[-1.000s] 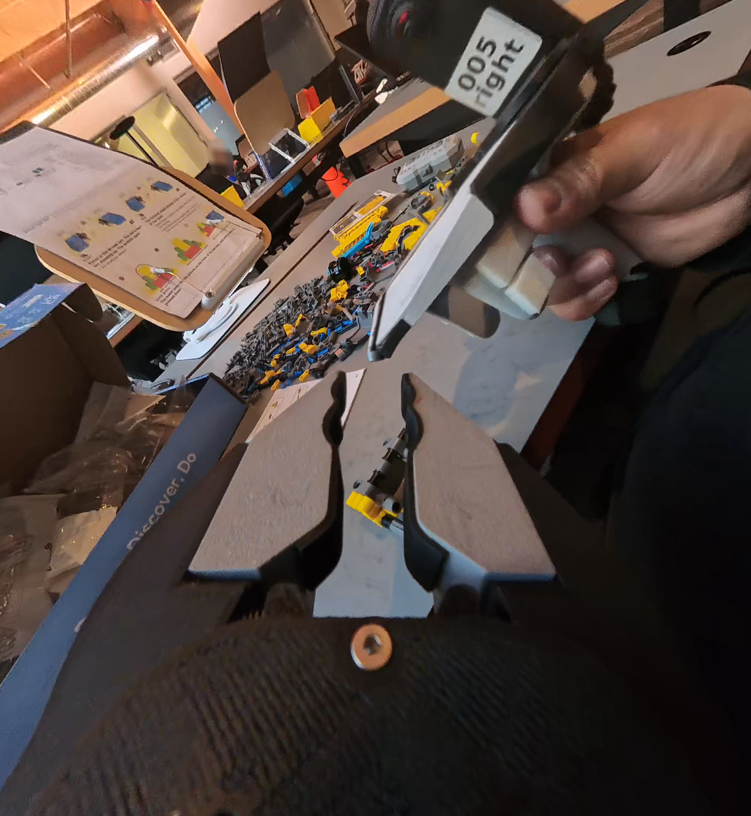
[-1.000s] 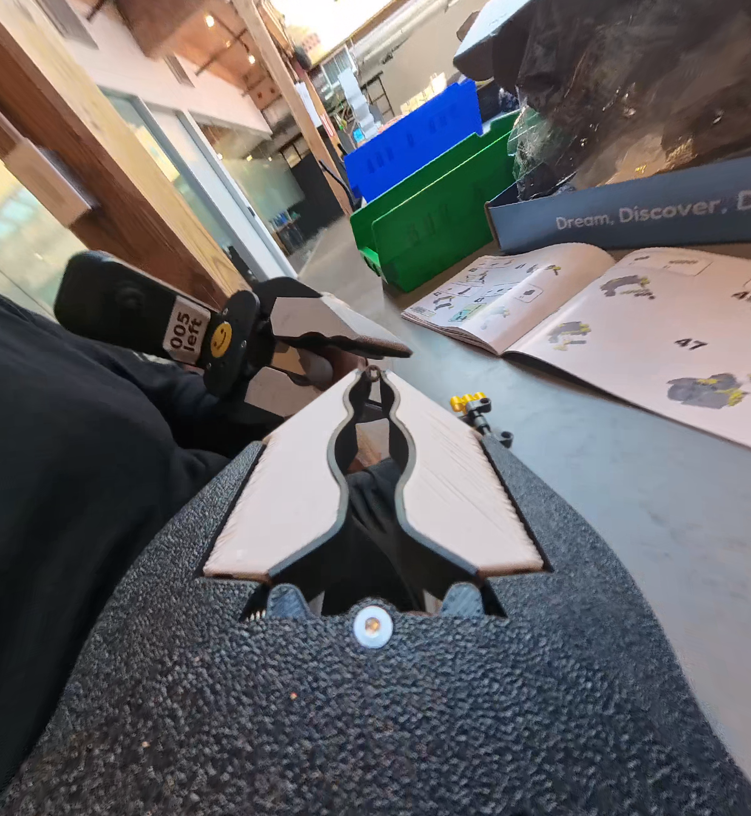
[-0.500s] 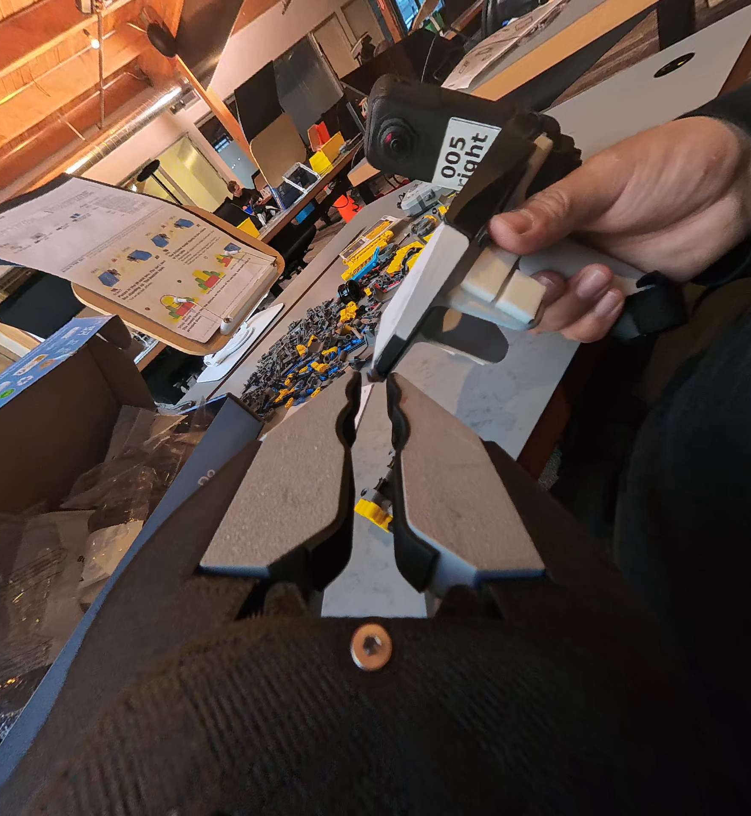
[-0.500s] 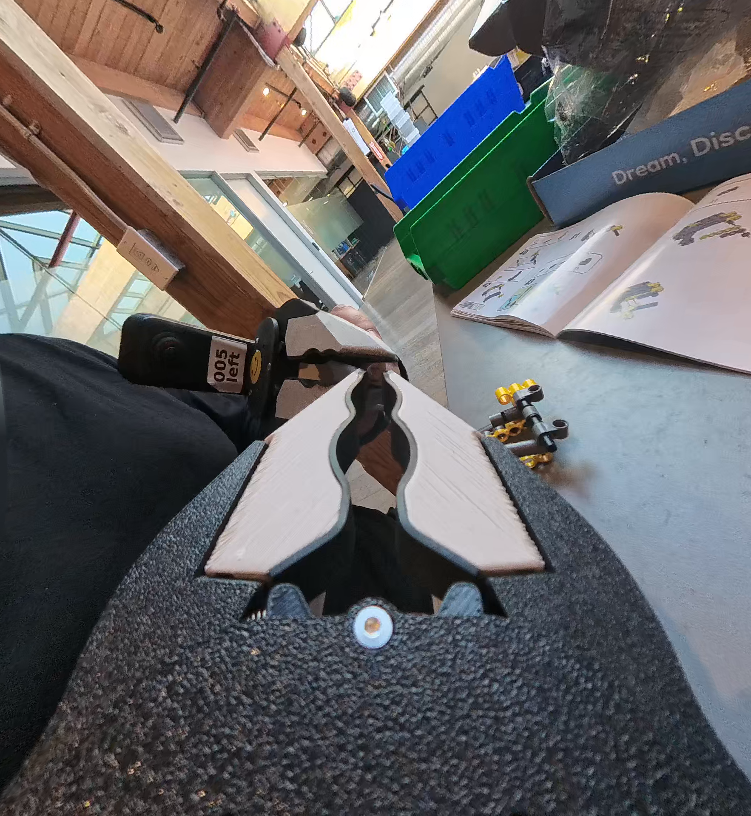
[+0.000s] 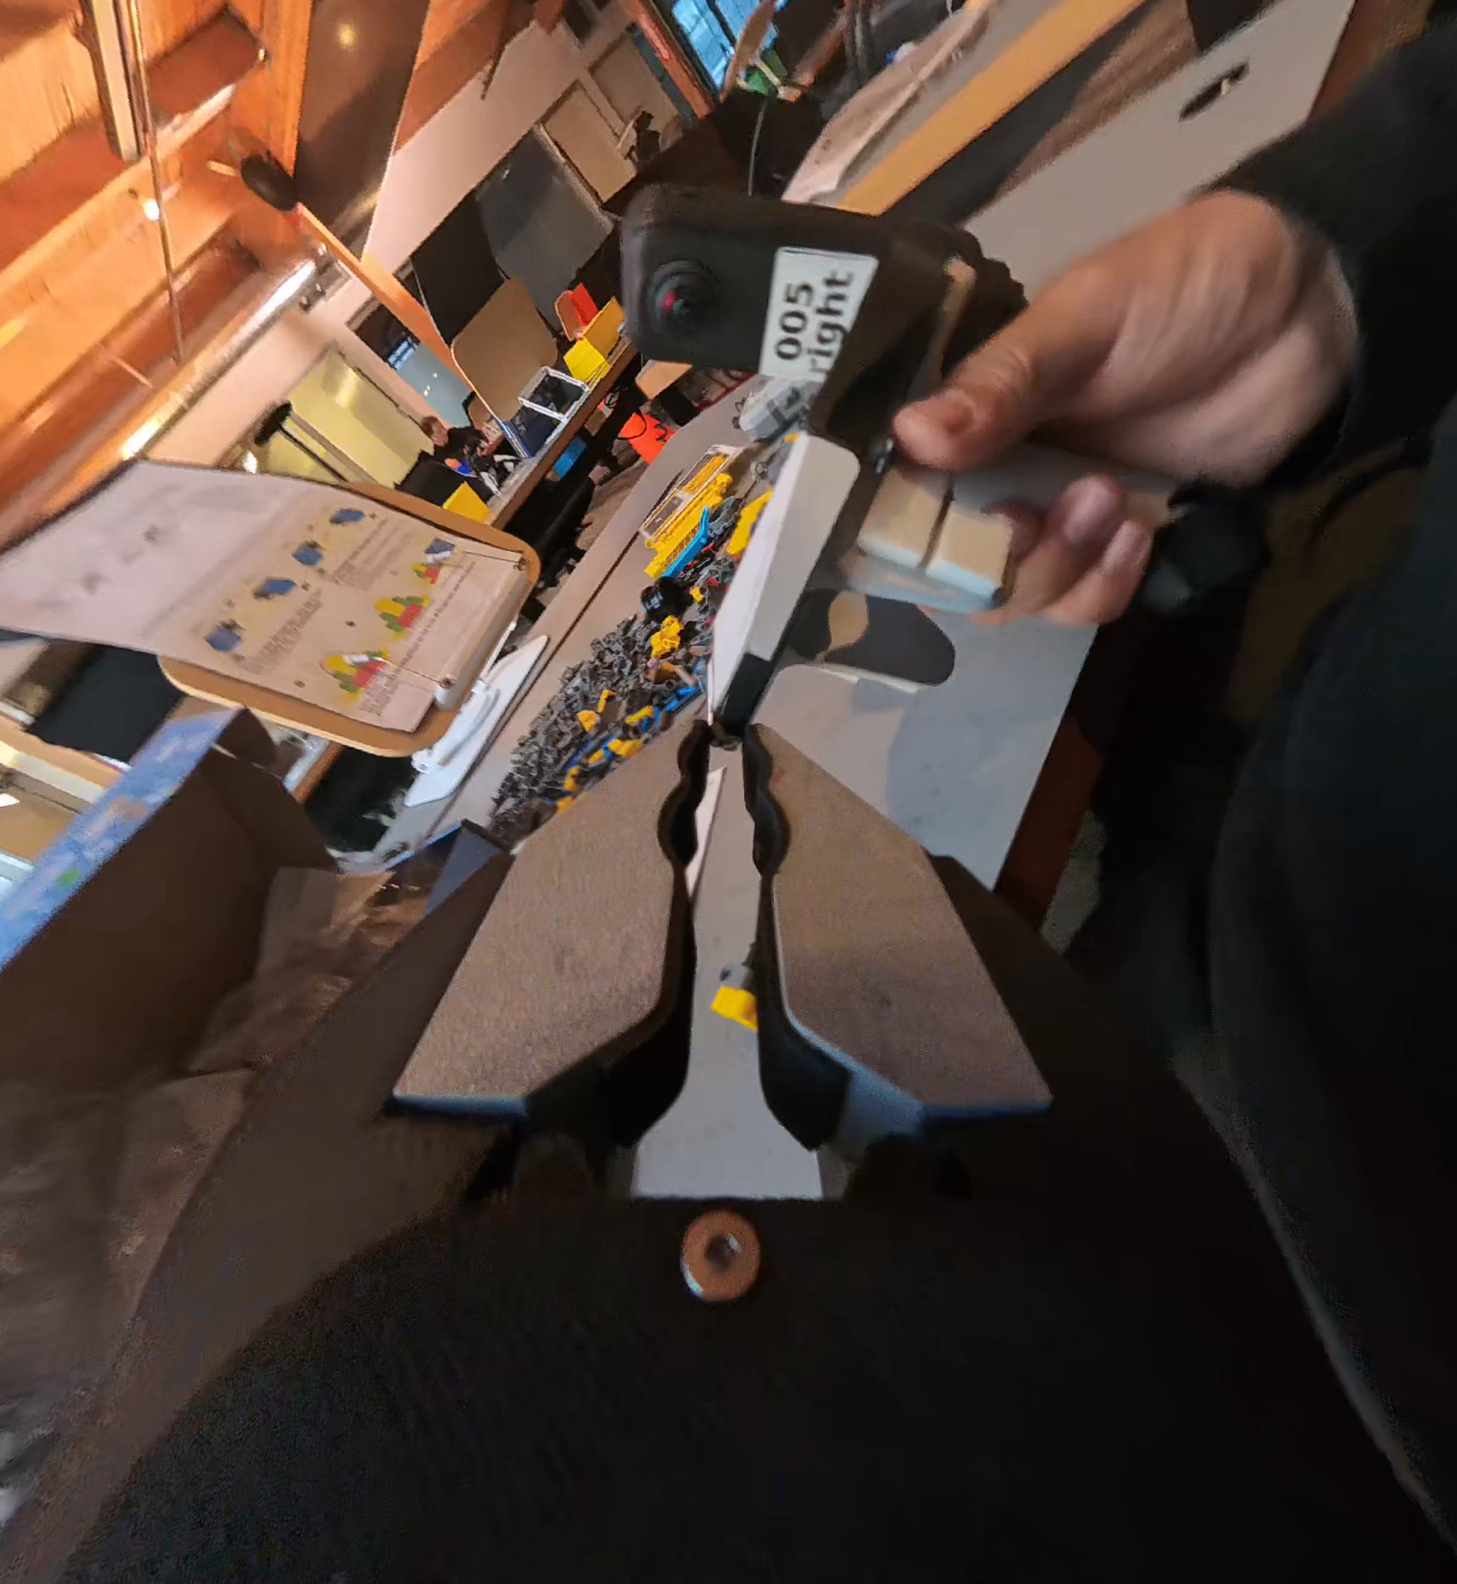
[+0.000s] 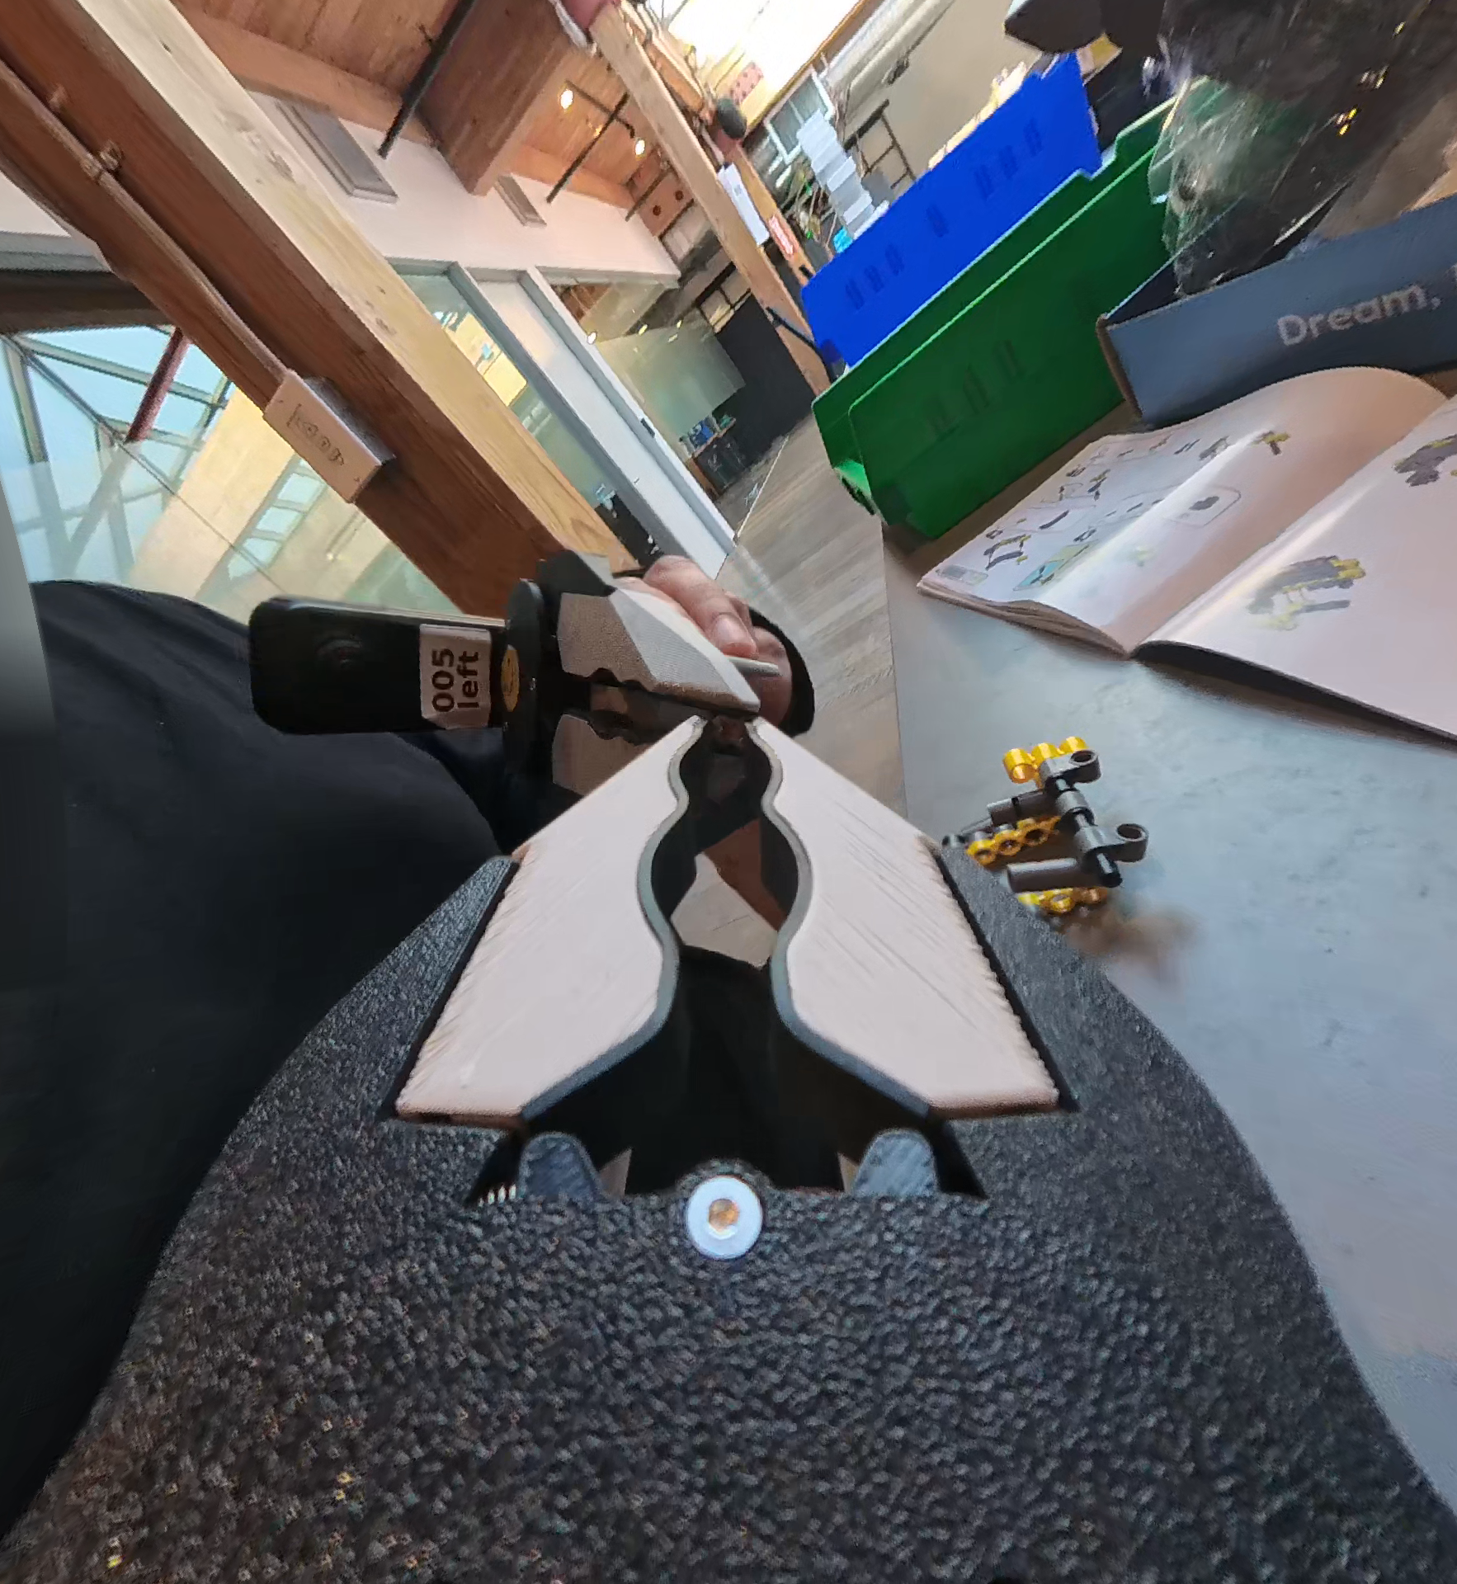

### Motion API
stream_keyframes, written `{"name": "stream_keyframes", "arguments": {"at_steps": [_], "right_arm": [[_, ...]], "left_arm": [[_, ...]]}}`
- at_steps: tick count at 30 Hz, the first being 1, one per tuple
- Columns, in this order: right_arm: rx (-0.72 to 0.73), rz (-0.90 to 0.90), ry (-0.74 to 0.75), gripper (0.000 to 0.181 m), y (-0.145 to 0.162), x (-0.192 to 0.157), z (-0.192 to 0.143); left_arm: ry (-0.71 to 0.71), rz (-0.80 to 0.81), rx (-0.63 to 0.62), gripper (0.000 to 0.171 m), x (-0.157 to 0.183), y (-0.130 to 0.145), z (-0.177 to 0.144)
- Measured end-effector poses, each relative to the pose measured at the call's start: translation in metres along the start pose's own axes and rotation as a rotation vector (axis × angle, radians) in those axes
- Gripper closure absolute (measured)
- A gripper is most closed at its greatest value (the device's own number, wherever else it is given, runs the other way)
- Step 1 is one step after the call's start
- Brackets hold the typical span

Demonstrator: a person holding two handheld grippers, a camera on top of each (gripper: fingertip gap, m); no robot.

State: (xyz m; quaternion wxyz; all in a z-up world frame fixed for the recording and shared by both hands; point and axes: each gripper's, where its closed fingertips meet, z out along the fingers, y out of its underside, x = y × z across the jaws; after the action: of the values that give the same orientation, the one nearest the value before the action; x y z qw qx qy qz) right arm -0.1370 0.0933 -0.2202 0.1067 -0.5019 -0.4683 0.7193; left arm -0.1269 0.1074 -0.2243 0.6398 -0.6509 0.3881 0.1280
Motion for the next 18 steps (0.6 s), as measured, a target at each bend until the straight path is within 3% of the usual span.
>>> {"name": "stream_keyframes", "arguments": {"at_steps": [3,6,9,15,18], "right_arm": [[-0.06,0.023,-0.008,0.175,0.005,-0.001,0.0],[-0.124,0.017,-0.01,0.163,0.013,-0.001,-0.001],[-0.154,-0.02,0.024,0.17,0.016,0.003,-0.002],[-0.197,-0.122,0.083,0.175,0.019,0.004,-0.003],[-0.215,-0.162,0.103,0.175,0.02,0.005,-0.005]], "left_arm": [[-0.002,0.111,-0.012,0.166,0.004,0.001,-0.001],[-0.008,0.257,-0.05,0.166,0.01,0.007,0.0],[-0.031,0.351,-0.061,0.166,0.014,0.007,0.001],[0.011,0.261,-0.024,0.166,0.017,0.006,0.0],[0.087,0.101,0.001,0.165,0.02,0.005,0.001]]}}
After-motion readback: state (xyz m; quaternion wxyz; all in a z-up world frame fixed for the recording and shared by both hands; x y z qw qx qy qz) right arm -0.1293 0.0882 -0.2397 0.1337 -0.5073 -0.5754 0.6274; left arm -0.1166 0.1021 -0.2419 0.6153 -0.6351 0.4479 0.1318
